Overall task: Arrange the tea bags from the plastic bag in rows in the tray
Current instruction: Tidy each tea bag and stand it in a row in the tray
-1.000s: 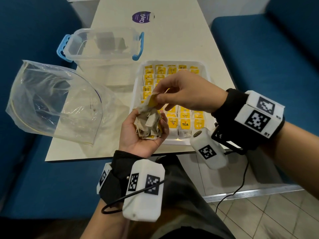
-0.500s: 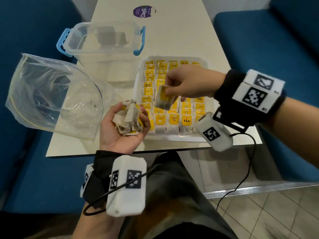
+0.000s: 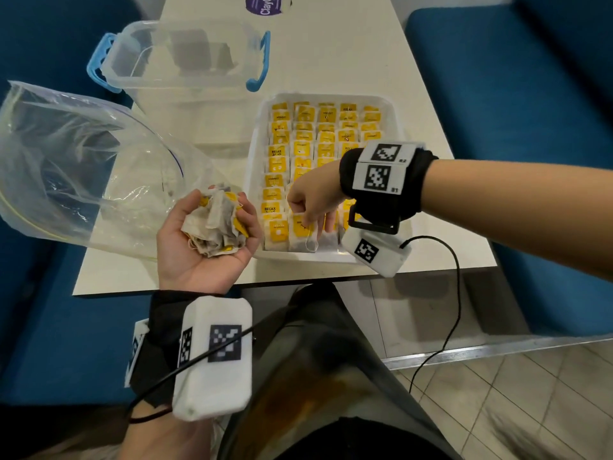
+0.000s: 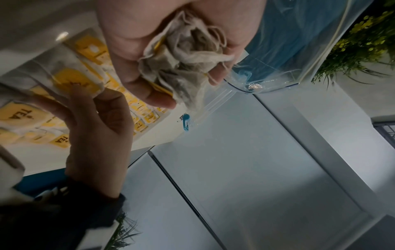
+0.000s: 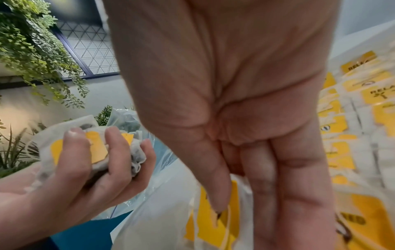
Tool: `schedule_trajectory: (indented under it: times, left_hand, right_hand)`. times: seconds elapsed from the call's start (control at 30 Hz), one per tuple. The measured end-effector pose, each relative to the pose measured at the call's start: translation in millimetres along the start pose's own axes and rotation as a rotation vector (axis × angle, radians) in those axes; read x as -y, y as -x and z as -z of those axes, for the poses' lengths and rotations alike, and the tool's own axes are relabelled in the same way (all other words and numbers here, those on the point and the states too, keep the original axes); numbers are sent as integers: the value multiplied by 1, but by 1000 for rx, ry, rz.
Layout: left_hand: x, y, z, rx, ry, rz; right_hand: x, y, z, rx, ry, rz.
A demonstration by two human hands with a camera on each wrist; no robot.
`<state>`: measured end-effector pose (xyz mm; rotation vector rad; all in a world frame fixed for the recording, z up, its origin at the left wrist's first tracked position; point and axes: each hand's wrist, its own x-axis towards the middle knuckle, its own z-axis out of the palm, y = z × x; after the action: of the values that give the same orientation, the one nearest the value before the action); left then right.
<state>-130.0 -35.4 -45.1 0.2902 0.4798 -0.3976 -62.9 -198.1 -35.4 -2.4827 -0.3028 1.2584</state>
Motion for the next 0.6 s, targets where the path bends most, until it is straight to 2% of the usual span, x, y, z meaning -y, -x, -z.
schedule_trajectory:
  times: [0.23, 0.6]
  left_hand:
    - [-5, -2, 4, 36, 42, 17]
    - [-5, -2, 5, 43, 36, 22]
  right_hand:
    - [9, -5, -4, 20, 79, -10]
    - [13, -2, -9, -87, 339, -32]
